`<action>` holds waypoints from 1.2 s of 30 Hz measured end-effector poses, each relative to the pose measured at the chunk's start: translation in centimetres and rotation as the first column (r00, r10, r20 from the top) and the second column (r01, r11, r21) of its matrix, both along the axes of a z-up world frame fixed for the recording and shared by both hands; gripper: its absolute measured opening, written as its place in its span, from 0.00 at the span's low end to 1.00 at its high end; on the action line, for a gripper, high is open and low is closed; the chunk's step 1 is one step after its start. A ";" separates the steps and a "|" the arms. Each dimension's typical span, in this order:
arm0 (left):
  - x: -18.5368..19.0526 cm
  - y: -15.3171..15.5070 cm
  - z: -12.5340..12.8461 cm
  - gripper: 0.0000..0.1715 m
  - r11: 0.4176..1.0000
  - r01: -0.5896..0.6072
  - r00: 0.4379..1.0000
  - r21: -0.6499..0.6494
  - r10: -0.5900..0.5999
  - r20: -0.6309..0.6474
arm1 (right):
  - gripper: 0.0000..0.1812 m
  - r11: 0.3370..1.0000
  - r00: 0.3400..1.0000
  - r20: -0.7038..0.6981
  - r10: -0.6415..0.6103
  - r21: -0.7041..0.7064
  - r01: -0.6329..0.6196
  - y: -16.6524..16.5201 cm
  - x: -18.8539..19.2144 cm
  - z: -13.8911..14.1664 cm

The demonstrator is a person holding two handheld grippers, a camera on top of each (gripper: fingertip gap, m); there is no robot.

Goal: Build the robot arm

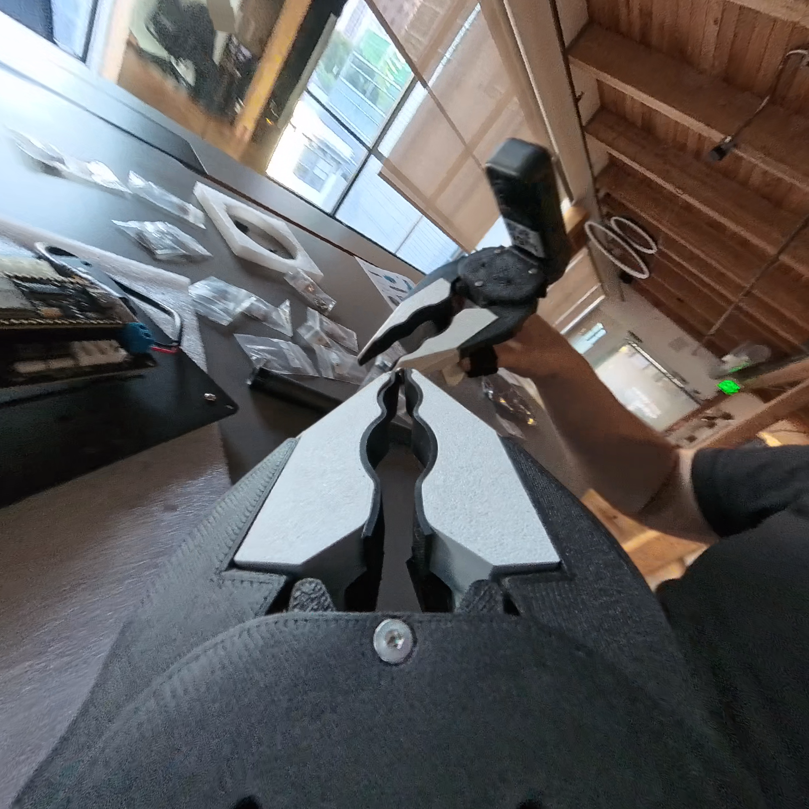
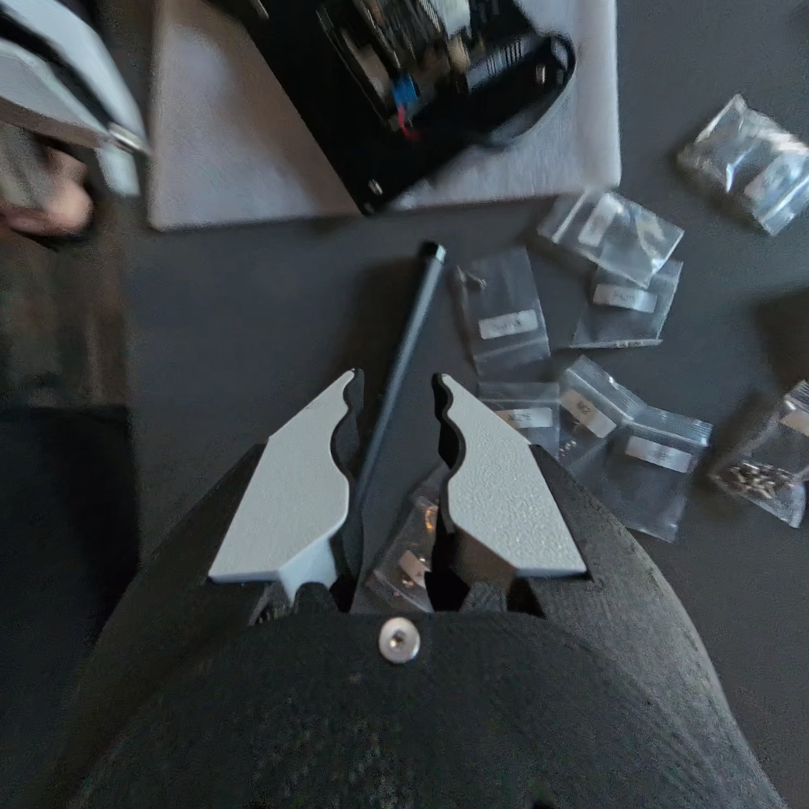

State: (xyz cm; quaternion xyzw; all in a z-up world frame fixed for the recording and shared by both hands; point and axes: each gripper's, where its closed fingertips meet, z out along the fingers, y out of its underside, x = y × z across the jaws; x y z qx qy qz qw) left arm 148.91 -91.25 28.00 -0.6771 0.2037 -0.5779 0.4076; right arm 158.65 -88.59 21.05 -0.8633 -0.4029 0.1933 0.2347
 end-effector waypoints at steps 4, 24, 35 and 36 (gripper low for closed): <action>-1.2 -0.4 0.8 0.00 0.990 -0.058 0.998 0.126 0.058 0.001 | 0.16 0.998 0.978 0.208 0.017 -0.064 -0.003 0.7 -0.9 -2.8; -3.0 -4.6 8.4 0.00 0.896 0.071 0.936 0.439 -0.212 0.282 | 0.09 0.983 0.988 -0.001 -0.155 0.096 0.154 0.7 -0.9 5.0; 1.4 -4.0 9.3 0.00 0.885 0.142 0.913 0.443 -0.290 0.287 | 0.08 0.895 0.661 -0.742 0.113 0.366 0.257 -1.1 -0.8 25.2; 1.6 -3.9 9.3 0.00 0.888 0.138 0.913 0.439 -0.286 0.291 | 0.08 0.903 0.638 -0.761 0.117 0.349 0.251 -1.2 -0.6 25.4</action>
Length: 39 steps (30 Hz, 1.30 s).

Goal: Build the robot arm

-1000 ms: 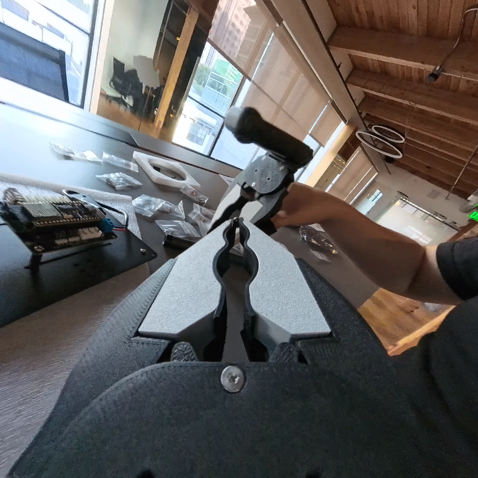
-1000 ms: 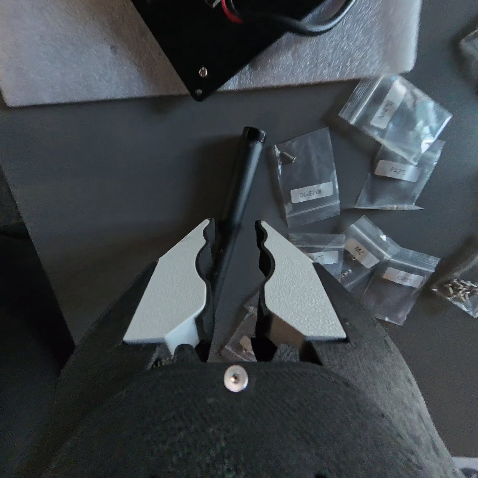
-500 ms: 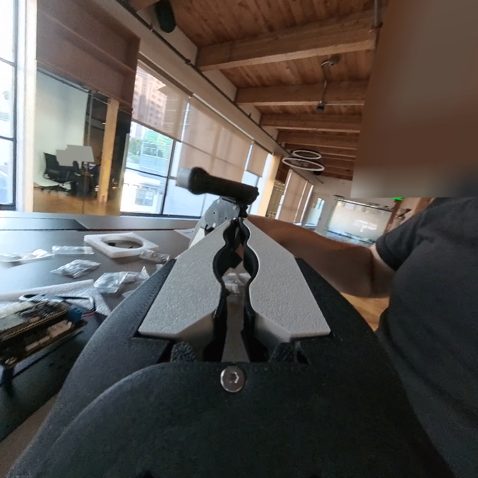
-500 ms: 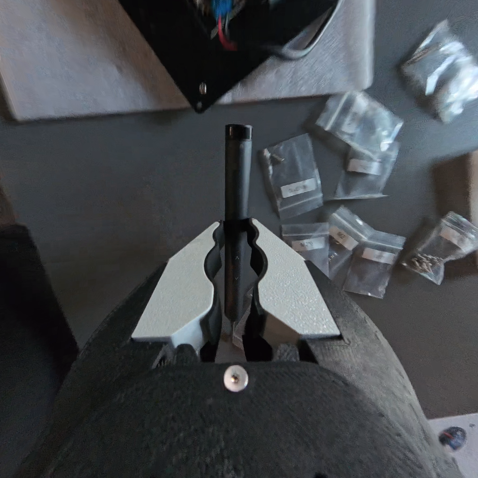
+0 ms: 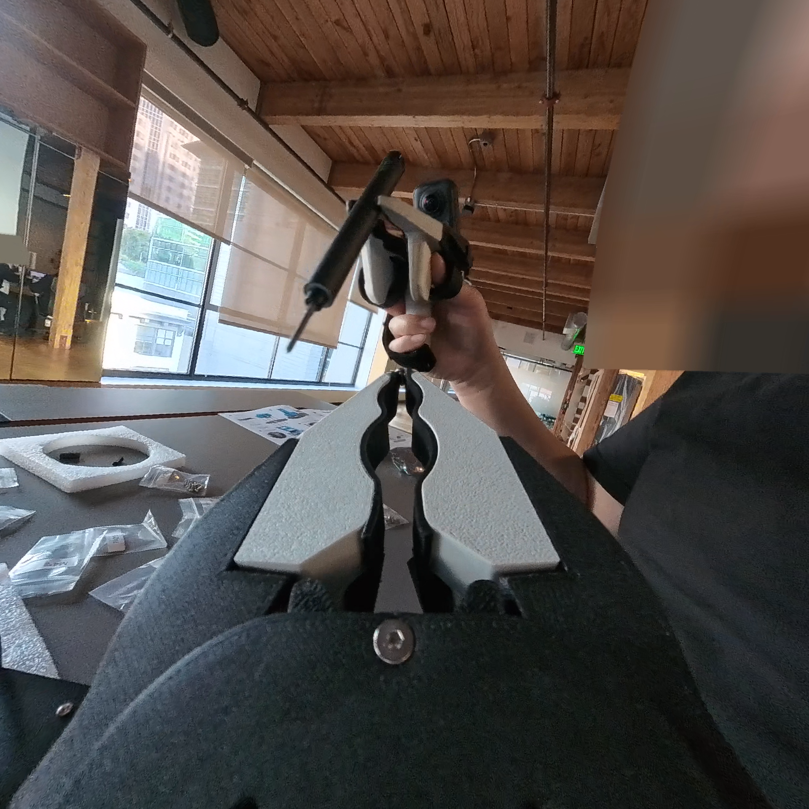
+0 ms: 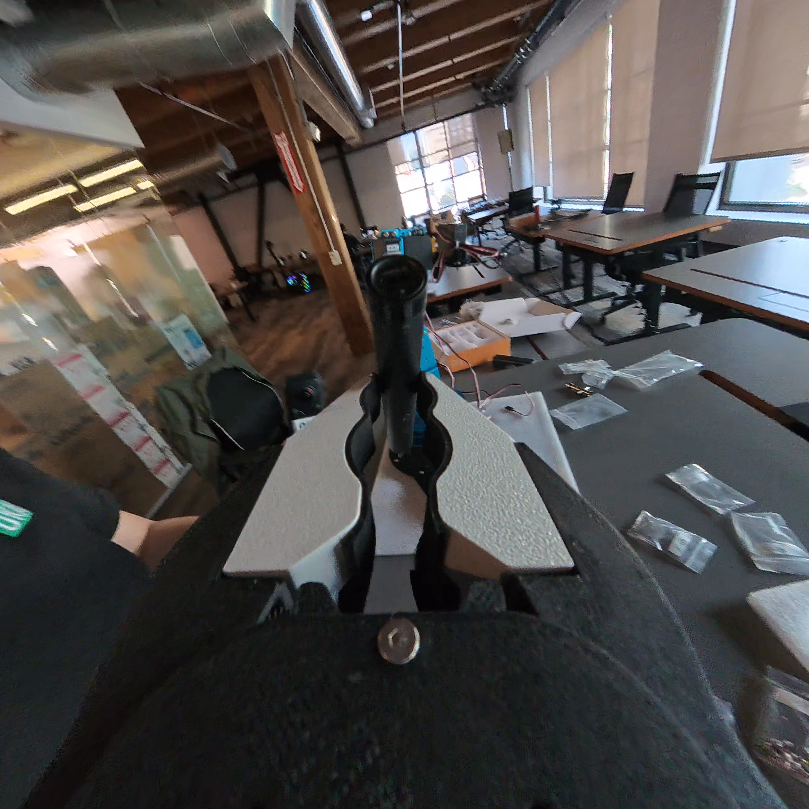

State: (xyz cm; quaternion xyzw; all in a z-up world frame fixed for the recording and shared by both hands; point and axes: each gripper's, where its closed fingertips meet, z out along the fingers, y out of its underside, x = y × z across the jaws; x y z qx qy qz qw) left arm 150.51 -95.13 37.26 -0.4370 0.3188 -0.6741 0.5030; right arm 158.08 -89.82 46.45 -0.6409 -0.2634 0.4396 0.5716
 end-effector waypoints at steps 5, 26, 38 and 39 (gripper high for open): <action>1.3 -0.4 -0.9 0.00 1.000 -0.013 1.000 0.002 0.013 -0.024 | 0.08 0.998 0.998 -0.054 0.019 -0.053 -0.021 -0.4 1.7 -0.6; 5.0 -3.0 -0.7 0.00 0.991 0.005 1.000 0.133 -0.007 0.020 | 0.08 0.983 0.983 -0.074 0.168 -0.068 -0.173 -3.8 0.2 2.2; 4.9 -3.6 0.2 0.00 0.991 0.022 0.997 0.132 -0.031 0.069 | 0.08 0.980 0.979 -0.090 0.182 -0.069 -0.188 -4.4 0.3 2.5; 4.8 -3.7 0.2 0.00 0.991 0.026 0.997 0.130 -0.035 0.073 | 0.08 0.980 0.980 -0.089 0.181 -0.066 -0.187 -4.4 0.4 2.5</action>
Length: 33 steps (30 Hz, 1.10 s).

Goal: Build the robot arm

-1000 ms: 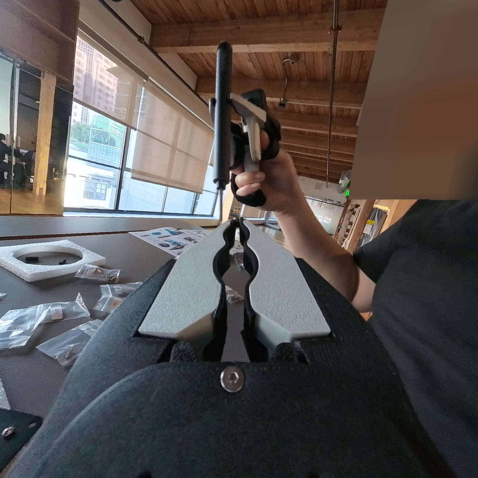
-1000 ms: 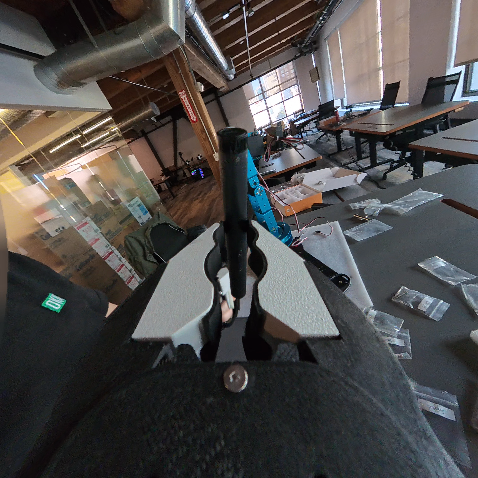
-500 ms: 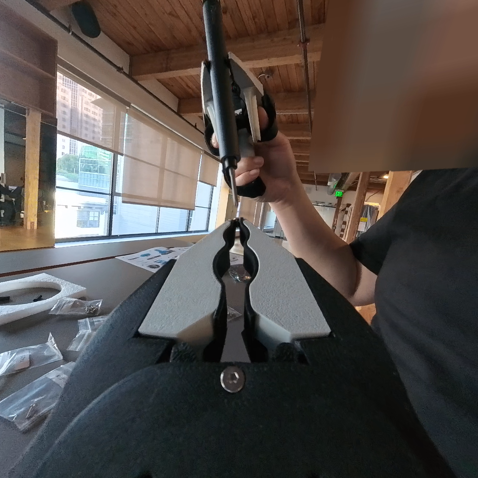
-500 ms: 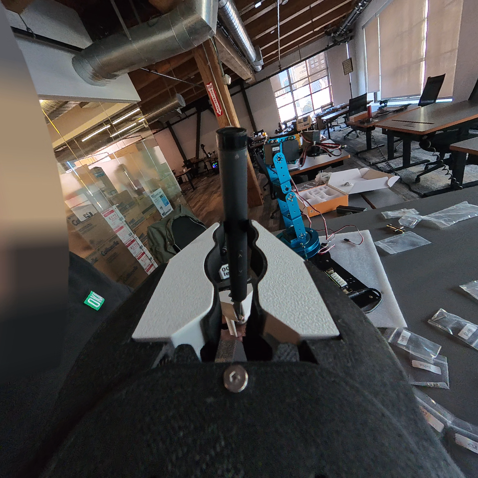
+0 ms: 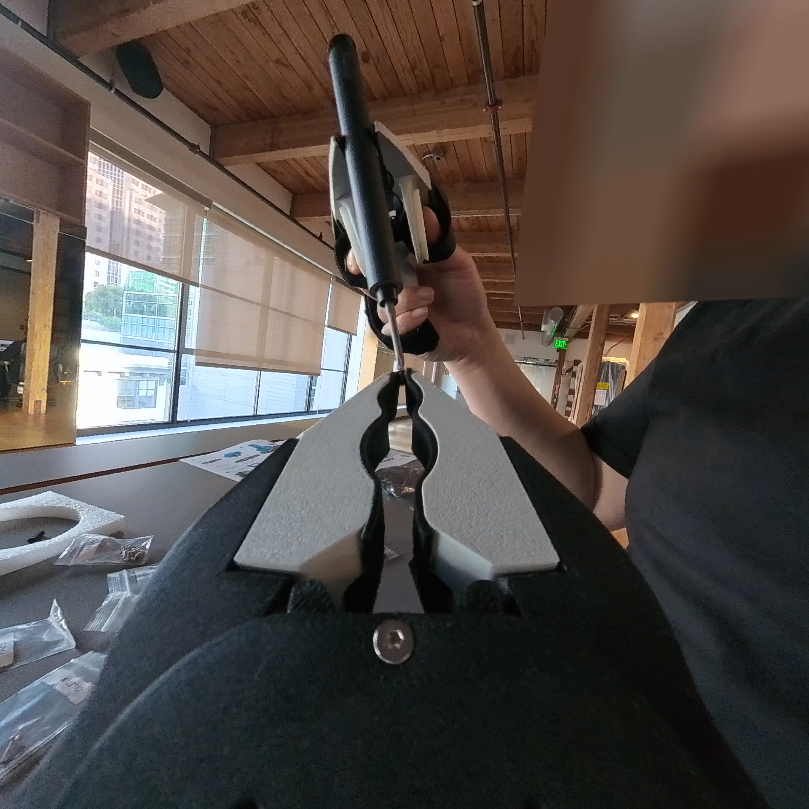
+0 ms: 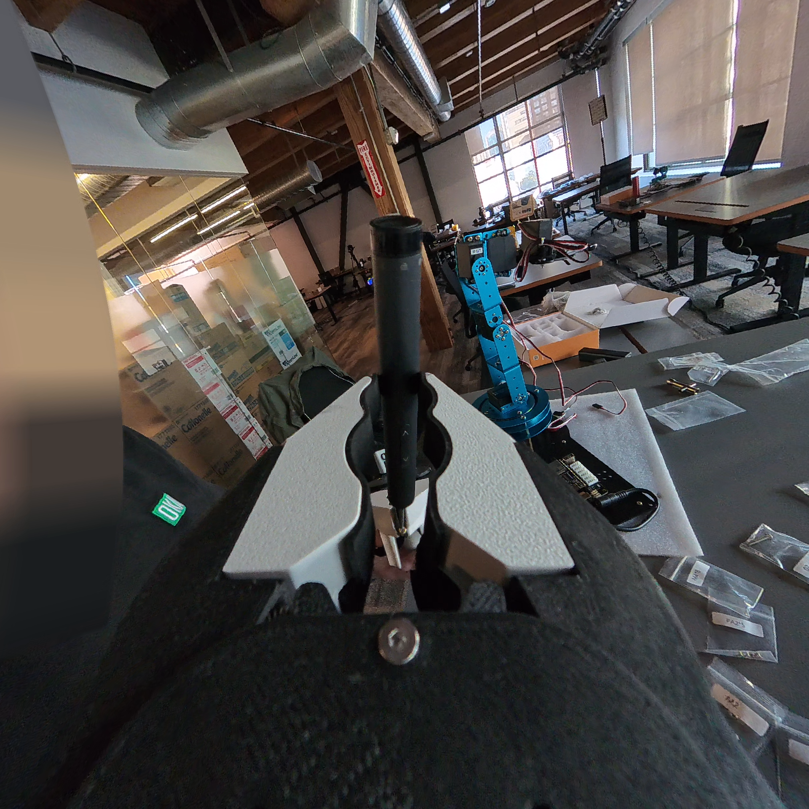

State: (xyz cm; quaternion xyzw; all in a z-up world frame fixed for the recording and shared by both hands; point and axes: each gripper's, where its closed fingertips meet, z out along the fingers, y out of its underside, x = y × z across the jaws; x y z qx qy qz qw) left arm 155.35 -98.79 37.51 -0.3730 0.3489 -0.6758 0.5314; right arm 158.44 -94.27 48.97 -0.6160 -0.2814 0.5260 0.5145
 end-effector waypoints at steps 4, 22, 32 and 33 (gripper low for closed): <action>-0.3 -0.3 0.6 0.00 0.999 0.041 0.999 -0.020 -0.040 0.037 | 0.08 1.000 1.000 -0.017 0.014 0.007 -0.014 -0.2 0.1 0.4; 0.6 -0.5 -0.1 0.05 0.995 0.087 0.996 -0.056 -0.089 -0.028 | 0.08 0.994 0.995 -0.001 0.103 0.036 -0.103 -0.3 -1.0 0.1; -1.9 3.4 -1.7 0.20 0.986 -0.148 0.974 -0.080 0.131 -0.184 | 0.08 0.991 0.990 0.044 0.131 0.021 -0.132 1.4 -1.8 -2.4; -2.6 3.9 -1.1 0.20 0.981 -0.184 0.965 -0.069 0.167 -0.202 | 0.08 0.989 0.988 0.055 0.142 0.026 -0.143 1.8 -2.1 -2.9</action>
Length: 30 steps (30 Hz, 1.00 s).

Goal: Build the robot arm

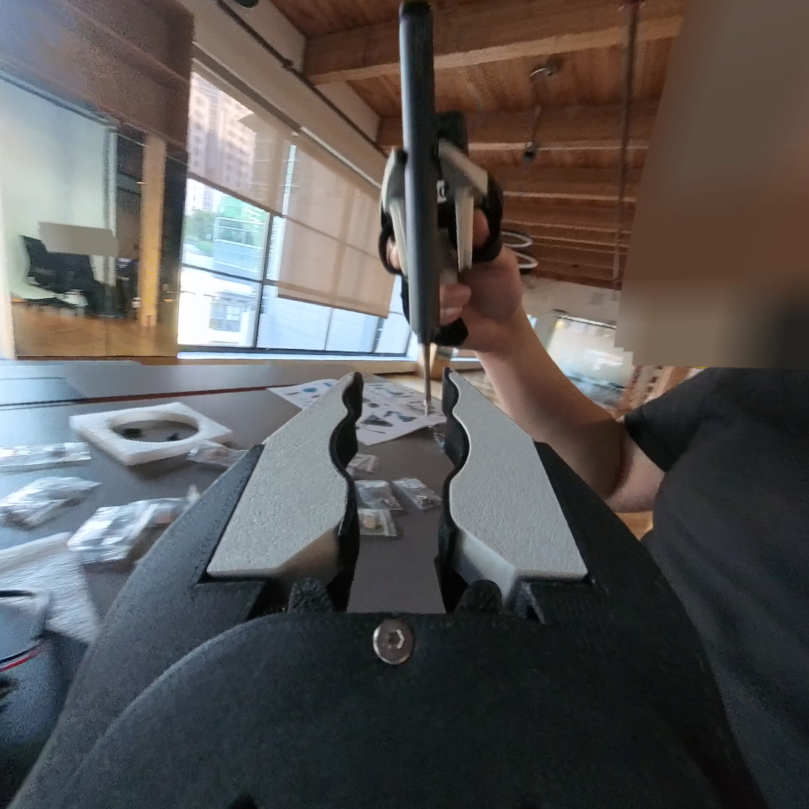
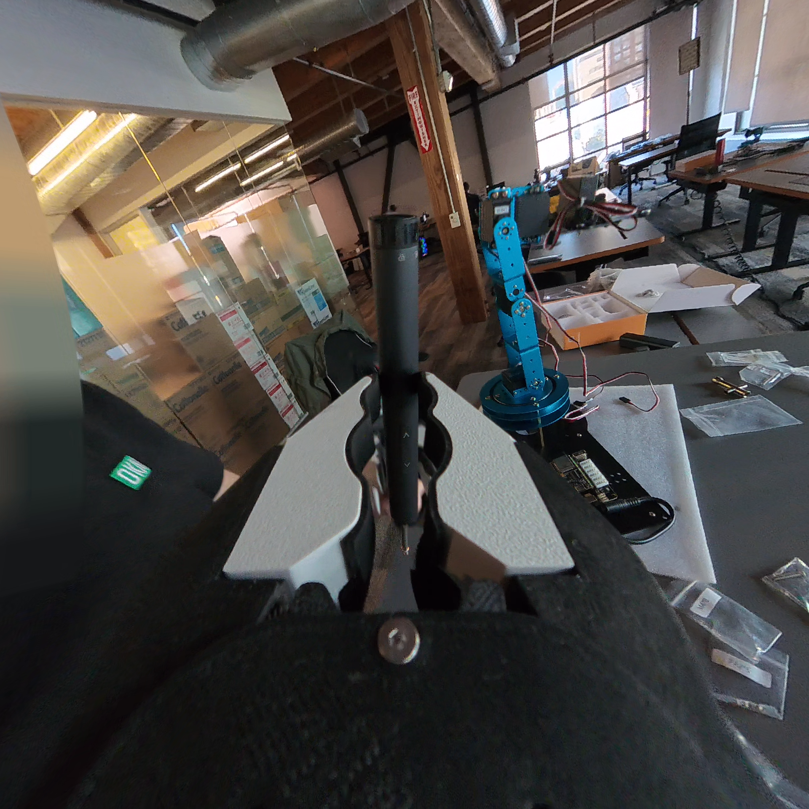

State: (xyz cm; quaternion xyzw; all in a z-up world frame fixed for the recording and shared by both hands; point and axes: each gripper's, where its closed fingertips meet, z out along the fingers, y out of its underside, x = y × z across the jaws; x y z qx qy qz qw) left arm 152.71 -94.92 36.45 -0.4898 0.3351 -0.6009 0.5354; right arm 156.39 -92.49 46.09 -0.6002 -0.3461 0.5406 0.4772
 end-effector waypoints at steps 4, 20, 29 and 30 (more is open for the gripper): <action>-1.7 1.7 5.6 0.23 0.990 -0.123 0.988 0.071 0.129 -0.087 | 0.08 0.999 0.997 0.048 0.054 0.004 -0.054 1.4 -1.0 -2.2; 6.8 7.0 9.2 0.13 0.952 -0.307 0.853 -0.010 0.271 -0.447 | 0.08 0.997 0.986 0.163 0.022 0.076 -0.035 3.3 -0.6 -4.6; 8.7 6.1 10.1 0.09 0.978 -0.209 0.871 0.013 0.192 -0.451 | 0.25 0.981 0.983 -0.042 0.181 0.084 -0.177 1.9 2.0 -3.8; 8.7 5.9 10.4 0.09 0.980 -0.195 0.873 0.034 0.190 -0.450 | 0.28 0.977 0.978 -0.044 0.203 0.074 -0.199 1.9 2.2 -4.5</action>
